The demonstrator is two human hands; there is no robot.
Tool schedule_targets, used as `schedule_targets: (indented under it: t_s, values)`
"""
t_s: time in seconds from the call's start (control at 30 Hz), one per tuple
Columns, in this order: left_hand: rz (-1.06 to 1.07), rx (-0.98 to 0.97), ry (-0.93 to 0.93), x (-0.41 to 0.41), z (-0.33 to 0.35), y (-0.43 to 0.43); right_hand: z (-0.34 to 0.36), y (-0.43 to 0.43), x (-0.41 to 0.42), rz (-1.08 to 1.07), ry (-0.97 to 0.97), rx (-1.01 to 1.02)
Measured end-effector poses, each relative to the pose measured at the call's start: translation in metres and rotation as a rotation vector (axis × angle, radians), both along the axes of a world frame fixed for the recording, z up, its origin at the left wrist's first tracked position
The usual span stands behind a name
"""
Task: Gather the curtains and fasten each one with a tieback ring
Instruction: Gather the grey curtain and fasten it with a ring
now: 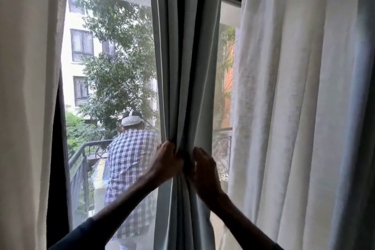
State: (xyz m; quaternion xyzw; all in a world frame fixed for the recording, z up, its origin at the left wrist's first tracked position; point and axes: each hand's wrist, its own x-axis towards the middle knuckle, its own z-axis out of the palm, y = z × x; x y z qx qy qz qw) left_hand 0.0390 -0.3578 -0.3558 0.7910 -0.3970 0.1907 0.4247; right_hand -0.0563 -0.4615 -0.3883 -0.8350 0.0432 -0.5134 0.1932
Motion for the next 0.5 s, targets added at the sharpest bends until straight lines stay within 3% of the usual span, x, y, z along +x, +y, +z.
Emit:
schedule_targets:
  t_s: [0.07, 0.27, 0.4, 0.5]
  values:
    - [-0.011, -0.038, 0.040, -0.010, 0.002, 0.001, -0.007, 0.016, -0.003, -0.052, 0.057, -0.131]
    - [-0.013, -0.087, 0.097, -0.020, -0.001, 0.012, -0.010, 0.022, -0.010, -0.059, 0.113, -0.273]
    - [-0.183, -0.117, 0.087, -0.027, 0.004, 0.022, -0.018, 0.025, -0.013, -0.035, 0.204, -0.308]
    - [-0.031, -0.057, 0.053, -0.020, 0.007, 0.025, -0.012, 0.019, -0.017, 0.140, 0.232, -0.291]
